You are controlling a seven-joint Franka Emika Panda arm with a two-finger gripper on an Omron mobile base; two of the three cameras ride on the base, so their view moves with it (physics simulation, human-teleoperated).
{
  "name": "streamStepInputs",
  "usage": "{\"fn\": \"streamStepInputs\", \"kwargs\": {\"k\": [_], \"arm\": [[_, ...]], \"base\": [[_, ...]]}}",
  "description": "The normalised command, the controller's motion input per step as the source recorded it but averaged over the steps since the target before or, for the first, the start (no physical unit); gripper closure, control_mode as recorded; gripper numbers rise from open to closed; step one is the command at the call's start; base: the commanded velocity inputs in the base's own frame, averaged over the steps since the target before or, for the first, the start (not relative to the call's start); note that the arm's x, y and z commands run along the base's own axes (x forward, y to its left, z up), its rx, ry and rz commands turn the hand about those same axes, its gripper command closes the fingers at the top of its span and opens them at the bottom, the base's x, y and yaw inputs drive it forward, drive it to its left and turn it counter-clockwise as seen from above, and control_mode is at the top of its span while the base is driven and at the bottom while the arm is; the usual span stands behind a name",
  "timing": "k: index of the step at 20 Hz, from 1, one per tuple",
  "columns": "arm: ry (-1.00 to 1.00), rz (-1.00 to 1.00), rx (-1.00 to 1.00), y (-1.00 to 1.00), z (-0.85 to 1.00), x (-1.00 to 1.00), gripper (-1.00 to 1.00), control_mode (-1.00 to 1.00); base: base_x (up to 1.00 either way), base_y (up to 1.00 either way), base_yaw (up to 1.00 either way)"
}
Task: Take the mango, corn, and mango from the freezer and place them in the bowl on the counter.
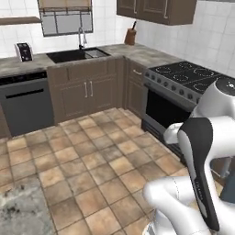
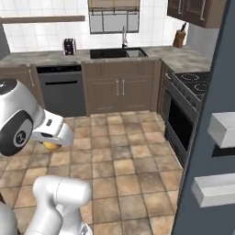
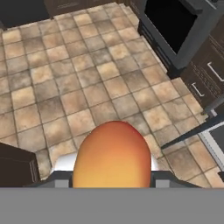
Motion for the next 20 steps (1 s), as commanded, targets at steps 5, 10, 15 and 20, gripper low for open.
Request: {"fn": "streamStepInputs", "kwargs": {"k": [5, 10, 15, 20], "arm": [[0.0, 0.0, 0.0, 0.0, 0.0, 0.0, 1.0, 1.0], [0.0, 0.0, 0.0, 0.0, 0.0, 0.0, 1.0, 1.0], [0.0, 0.0, 0.0, 0.0, 0.0, 0.0, 1.0, 1.0], [0.0, 0.0, 0.0, 0.0, 0.0, 0.0, 1.0, 1.0]], "base": [[1.0, 0.65, -0.05], [1.0, 0.13, -0.16], [0.99, 0.0, -0.33], [0.79, 0.0, -0.58]]}}
